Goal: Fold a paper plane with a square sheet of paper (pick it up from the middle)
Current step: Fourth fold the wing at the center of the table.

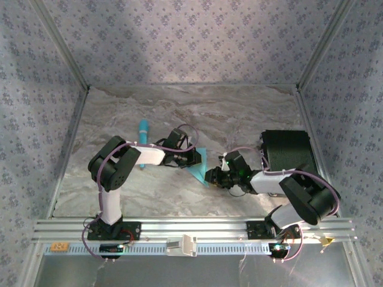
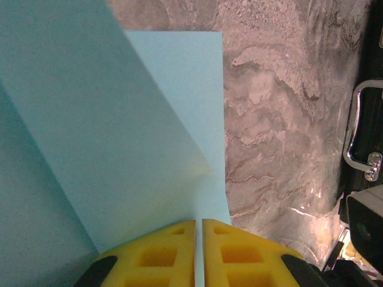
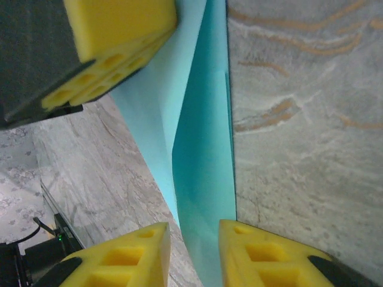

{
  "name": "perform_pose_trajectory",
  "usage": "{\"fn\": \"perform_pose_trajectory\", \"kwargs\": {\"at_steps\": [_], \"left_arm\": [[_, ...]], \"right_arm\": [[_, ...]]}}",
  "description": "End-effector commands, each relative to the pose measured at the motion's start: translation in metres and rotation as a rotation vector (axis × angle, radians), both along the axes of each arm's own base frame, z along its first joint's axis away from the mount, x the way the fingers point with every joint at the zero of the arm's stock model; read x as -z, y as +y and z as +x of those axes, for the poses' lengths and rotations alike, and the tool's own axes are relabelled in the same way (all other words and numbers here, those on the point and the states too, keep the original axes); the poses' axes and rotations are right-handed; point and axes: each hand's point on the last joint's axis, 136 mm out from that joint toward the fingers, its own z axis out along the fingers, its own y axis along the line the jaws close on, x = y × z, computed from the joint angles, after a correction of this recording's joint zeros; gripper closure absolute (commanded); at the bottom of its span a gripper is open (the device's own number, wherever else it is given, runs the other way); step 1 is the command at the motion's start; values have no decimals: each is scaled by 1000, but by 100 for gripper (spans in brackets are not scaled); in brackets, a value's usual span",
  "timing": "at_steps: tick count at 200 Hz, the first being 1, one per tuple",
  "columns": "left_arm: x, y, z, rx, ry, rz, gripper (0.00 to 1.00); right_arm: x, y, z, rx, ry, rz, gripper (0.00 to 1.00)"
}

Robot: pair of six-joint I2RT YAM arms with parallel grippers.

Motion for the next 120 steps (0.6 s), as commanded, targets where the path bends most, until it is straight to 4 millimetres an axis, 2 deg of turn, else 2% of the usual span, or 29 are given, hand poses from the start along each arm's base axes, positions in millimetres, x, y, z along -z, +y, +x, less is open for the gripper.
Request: {"fn": "perform_pose_trajectory", "kwargs": {"at_steps": [1,42,85,120], "left_arm": [[25,11,-5,-16,40,66,89],[25,10,-5,-14,38,65,89],[25,9,-5,-13,40,64,89],[25,9,-5,-13,38,65,89]], "right_arm": [[-9,0,13,12,-26,0,69],[-15,-1,26,30,-43,29,69],[-19,10,36,9,-51,61,68],[-14,17,40,-4,-37,77,69]]}}
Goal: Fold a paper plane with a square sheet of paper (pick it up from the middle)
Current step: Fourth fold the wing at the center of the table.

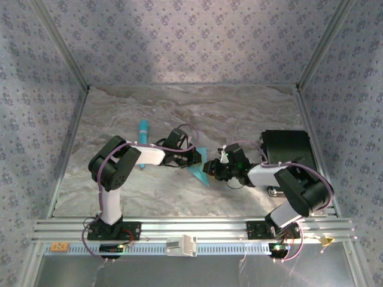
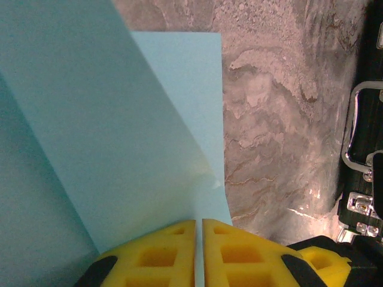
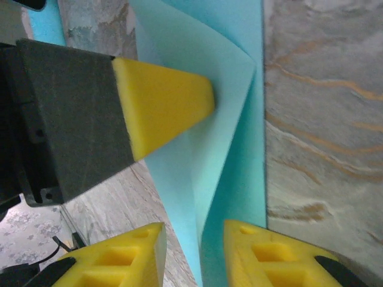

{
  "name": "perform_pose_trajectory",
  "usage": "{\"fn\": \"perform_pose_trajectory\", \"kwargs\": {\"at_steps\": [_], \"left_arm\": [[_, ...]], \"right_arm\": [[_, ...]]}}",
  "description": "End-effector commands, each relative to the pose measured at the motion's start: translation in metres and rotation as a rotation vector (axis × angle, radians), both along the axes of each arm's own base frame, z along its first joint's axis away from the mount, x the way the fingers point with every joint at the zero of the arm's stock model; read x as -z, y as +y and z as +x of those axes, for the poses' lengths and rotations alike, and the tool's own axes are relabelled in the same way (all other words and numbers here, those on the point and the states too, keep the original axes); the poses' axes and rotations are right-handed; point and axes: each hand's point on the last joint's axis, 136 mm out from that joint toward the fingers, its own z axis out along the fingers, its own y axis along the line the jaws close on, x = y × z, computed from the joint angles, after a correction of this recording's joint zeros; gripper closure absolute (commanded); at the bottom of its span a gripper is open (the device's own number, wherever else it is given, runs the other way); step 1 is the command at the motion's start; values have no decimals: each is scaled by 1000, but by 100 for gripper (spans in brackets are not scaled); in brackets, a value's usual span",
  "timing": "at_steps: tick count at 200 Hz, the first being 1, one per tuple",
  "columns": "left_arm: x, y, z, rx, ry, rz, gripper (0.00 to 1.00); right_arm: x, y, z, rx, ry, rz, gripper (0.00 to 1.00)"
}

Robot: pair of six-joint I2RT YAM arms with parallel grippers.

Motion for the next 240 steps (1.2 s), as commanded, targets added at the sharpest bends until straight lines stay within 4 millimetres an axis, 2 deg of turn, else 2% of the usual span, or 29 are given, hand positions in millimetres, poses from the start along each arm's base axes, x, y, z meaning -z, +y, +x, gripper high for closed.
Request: {"fn": "perform_pose_trajectory", "kwargs": {"at_steps": [1,26,51,73,104,126,157,190,240], "left_arm": [[24,10,-6,-13,43,70,89],[24,10,-6,-12,42,69,89],[21,9,-5,-11,35,63,88],[9,6,-1,-6,-1,40,86],[-18,1,5,-3,-73,-13,79],[-30,0,7,-2,-101,-28,78],[-23,3,3,-4,-83,-13,81],[-17,-2,0,17,-65,-13,87],[-1,-6,-2,34,-30,14,89]], "right_arm": [[-4,9,7,-23,-16,33,69],[1,10,8,-19,-5,40,72],[16,4,4,1,38,16,83],[26,-1,-2,24,77,23,92],[41,-8,-9,56,134,18,97],[48,-12,-12,73,166,11,99],[51,-14,-12,90,191,12,100],[54,-17,-13,104,208,8,100],[57,-20,-14,117,220,3,100]]}}
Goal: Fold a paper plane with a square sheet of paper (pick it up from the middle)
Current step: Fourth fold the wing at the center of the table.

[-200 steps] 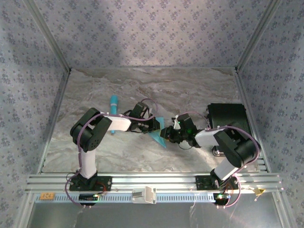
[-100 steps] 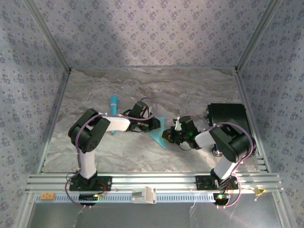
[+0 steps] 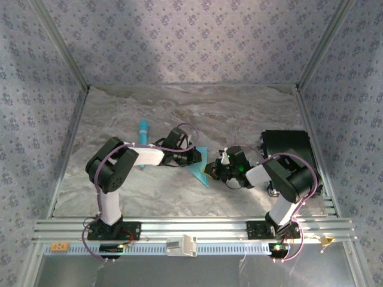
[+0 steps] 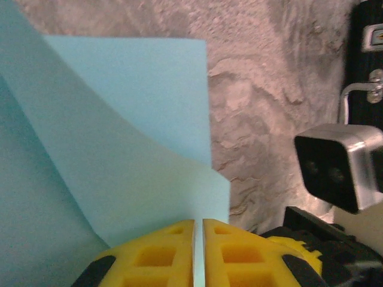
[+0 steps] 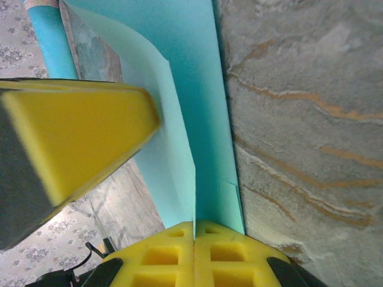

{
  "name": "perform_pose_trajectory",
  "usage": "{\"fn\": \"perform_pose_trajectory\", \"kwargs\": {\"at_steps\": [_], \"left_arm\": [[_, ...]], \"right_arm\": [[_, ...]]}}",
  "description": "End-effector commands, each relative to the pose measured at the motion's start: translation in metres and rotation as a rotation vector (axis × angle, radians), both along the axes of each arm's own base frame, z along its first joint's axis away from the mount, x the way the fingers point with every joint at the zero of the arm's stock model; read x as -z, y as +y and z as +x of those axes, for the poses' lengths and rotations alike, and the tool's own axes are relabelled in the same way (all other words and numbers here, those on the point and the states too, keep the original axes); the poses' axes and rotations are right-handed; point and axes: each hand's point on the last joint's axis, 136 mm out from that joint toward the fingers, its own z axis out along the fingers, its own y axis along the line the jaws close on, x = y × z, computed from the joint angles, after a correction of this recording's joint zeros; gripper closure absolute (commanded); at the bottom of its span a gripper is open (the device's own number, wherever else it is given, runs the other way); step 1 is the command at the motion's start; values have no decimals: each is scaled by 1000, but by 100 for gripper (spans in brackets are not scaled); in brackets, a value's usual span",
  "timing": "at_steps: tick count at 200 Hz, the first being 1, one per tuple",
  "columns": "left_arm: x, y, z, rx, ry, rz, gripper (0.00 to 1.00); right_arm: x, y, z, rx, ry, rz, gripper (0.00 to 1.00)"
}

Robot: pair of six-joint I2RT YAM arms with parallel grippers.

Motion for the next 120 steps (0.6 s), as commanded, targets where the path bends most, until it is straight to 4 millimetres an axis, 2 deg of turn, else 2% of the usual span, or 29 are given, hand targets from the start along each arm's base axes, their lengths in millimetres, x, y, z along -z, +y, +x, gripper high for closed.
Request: {"fn": "perform_pose_trajectory", "kwargs": {"at_steps": [1,44,72,99,120], "left_arm": [[8,-6,-2,30,9,14,89],[24,2,-3,16,35,73,90],[32,8,-6,8,54,111,92],[34,10,-7,8,56,123,92],[35,9,-7,8,59,123,92]], "right_arm": [[38,-21,-18,48,137,-104,100],[39,-21,-18,50,143,-103,100],[31,-18,-16,40,129,-95,100],[23,-16,-21,-7,105,-125,87],[19,-13,-28,-43,95,-140,83]]}}
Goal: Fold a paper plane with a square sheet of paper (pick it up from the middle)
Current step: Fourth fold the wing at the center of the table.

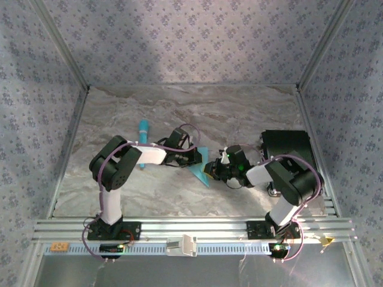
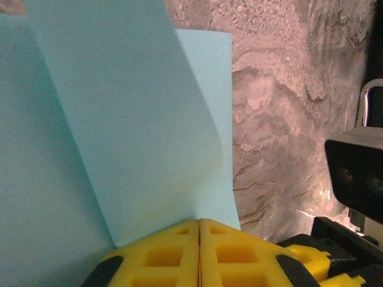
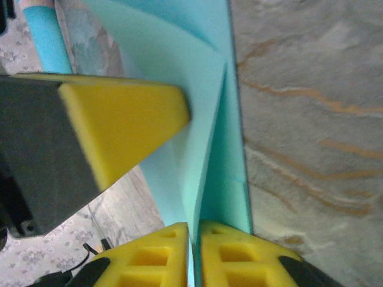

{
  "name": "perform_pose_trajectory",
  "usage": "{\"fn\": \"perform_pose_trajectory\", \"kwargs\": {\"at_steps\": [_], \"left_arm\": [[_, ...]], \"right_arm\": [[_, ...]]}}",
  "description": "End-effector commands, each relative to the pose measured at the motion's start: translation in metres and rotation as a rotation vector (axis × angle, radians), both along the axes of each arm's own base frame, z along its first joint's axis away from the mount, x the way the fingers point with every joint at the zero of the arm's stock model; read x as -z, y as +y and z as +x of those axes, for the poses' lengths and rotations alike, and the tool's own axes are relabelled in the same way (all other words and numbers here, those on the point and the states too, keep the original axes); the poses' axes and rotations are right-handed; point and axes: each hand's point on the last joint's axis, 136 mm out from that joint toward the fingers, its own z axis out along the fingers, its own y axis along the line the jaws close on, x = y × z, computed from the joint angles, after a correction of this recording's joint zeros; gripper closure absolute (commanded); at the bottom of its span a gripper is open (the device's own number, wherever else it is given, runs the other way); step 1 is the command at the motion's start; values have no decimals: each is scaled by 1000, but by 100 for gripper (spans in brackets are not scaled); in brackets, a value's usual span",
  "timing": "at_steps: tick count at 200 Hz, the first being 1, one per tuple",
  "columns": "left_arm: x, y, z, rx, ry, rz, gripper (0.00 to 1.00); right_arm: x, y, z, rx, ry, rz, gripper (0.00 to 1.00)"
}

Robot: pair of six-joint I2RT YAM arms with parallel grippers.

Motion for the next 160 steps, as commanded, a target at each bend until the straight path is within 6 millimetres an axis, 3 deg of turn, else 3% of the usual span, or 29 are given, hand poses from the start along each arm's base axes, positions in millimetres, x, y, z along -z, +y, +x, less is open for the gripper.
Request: {"fn": "perform_pose_trajectory", "kwargs": {"at_steps": [1,42,72,103,160], "left_arm": [[25,11,-8,-3,40,94,92],[25,11,-7,0,40,93,92],[25,11,-7,-1,43,93,92],[26,11,-7,-3,42,96,92],[27,12,-8,-4,44,98,92]], "right_arm": [[23,-13,-25,-34,89,-113,82],[32,-18,-40,-65,111,-166,79],[44,-27,-47,-53,143,-223,93],[49,-30,-51,-47,174,-227,94],[34,-31,-51,-61,124,-236,80]]}}
